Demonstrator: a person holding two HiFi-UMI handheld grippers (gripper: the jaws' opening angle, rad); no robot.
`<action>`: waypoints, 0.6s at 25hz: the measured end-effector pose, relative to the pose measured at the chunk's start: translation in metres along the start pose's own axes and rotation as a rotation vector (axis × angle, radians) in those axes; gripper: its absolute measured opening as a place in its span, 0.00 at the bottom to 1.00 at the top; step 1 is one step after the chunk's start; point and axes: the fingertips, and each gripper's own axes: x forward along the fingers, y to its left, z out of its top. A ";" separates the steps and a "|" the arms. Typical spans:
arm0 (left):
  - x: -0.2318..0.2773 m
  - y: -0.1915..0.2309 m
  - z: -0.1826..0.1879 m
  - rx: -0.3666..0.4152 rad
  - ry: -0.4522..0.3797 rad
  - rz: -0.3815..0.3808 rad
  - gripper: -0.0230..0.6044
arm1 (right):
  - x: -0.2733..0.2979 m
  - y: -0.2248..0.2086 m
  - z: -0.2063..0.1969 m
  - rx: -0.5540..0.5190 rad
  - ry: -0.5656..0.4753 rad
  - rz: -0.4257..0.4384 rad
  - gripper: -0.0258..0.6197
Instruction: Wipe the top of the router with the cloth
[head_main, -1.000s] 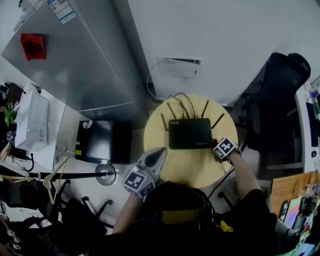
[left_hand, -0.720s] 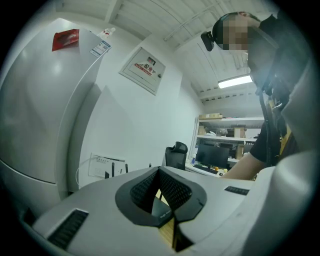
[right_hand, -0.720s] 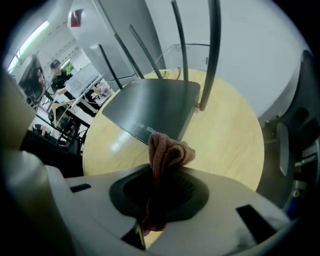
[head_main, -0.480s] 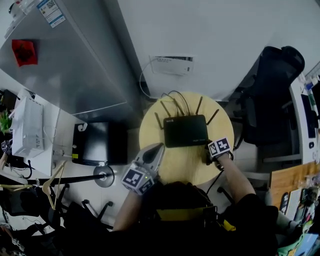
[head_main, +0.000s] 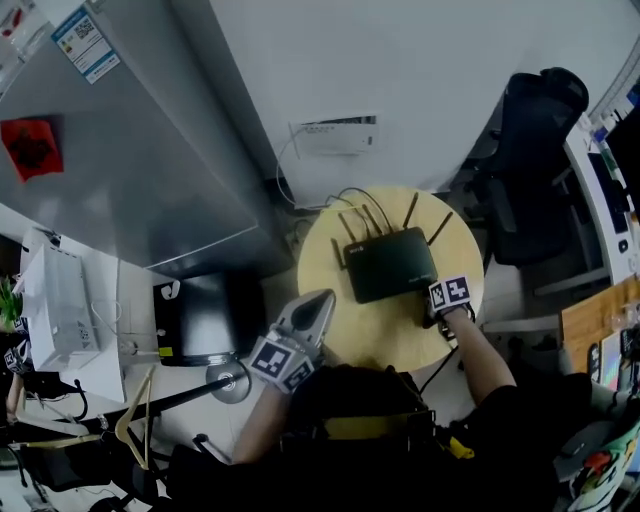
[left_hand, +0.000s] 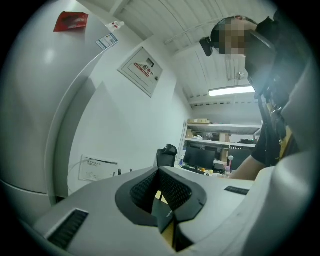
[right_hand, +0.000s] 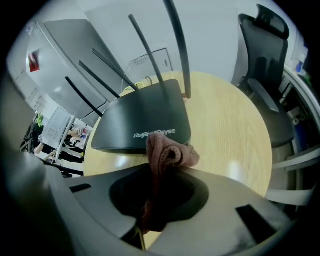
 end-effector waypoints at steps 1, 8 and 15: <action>-0.002 0.004 -0.001 0.005 0.010 -0.014 0.03 | 0.001 0.005 -0.001 0.007 -0.006 -0.005 0.14; -0.014 0.023 0.002 0.013 0.036 -0.089 0.03 | 0.011 0.038 -0.009 0.017 -0.031 -0.019 0.14; -0.029 0.032 0.004 0.021 0.050 -0.133 0.03 | 0.019 0.072 -0.011 0.038 -0.050 -0.014 0.14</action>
